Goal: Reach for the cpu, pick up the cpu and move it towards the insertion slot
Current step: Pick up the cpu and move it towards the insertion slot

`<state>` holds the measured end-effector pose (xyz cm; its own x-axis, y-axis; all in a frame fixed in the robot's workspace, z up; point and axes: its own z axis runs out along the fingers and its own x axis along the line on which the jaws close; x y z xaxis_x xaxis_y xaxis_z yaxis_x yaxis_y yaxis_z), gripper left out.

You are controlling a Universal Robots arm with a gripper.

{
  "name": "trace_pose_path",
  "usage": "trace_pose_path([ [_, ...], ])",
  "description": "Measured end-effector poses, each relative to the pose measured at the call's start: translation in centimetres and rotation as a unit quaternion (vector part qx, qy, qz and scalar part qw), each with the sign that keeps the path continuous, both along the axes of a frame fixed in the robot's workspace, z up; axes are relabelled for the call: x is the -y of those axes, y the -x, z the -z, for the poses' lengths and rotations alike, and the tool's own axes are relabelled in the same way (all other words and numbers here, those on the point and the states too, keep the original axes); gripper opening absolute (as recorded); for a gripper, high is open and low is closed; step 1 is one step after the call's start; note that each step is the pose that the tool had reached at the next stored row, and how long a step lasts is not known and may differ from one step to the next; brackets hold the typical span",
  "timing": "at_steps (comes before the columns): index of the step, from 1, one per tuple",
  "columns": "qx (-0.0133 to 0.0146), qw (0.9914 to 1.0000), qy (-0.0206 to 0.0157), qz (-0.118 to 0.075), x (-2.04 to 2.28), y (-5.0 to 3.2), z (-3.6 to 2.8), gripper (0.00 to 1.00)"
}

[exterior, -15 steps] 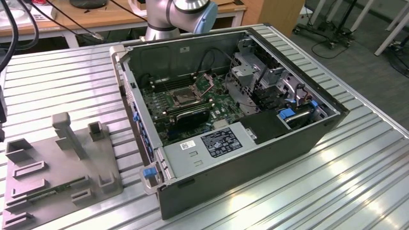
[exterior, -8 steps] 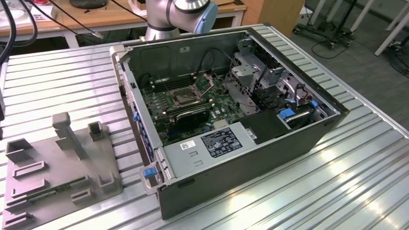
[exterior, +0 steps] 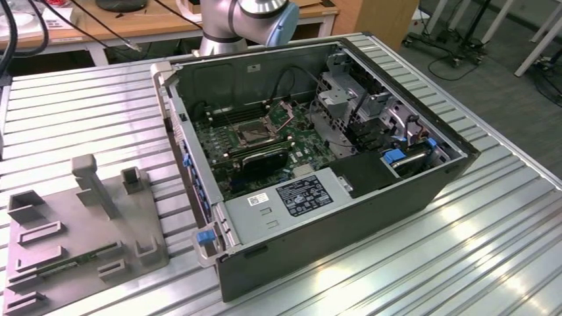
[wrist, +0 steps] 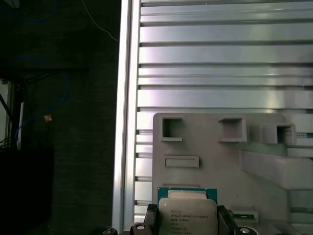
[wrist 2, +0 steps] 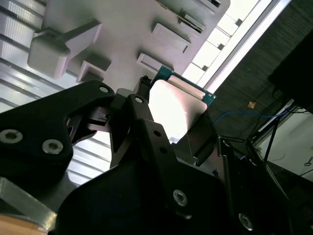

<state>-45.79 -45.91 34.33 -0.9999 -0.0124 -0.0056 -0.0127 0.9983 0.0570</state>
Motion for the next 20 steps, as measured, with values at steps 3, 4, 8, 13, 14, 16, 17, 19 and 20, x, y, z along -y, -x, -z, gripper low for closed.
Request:
trace_pose_path([
  [3, 0.0001, 1.00000, 0.0000, 0.000, 0.00, 0.00, -0.30, 0.55],
  [4, 0.0000, 1.00000, 0.0000, 0.000, 0.00, 0.00, -0.40, 0.55],
  [8, 0.0001, 1.00000, 0.0000, 0.000, 0.00, 0.00, -0.83, 0.55],
  [13, 0.0000, 1.00000, 0.0000, 0.000, 0.00, 0.00, -1.36, 0.55],
  [14, 0.0000, 1.00000, 0.0000, 0.000, 0.00, 0.00, -1.49, 0.55],
  [16, 0.0000, 1.00000, 0.0000, 0.000, 0.00, 0.00, -1.75, 0.55],
  [17, 0.0000, 1.00000, 0.0000, 0.000, 0.00, 0.00, -1.88, 0.55],
  [19, 0.0000, 1.00000, 0.0000, 0.000, 0.00, 0.00, -2.17, 0.55],
  [20, 0.0000, 1.00000, 0.0000, 0.000, 0.00, 0.00, -2.30, 0.55],
])
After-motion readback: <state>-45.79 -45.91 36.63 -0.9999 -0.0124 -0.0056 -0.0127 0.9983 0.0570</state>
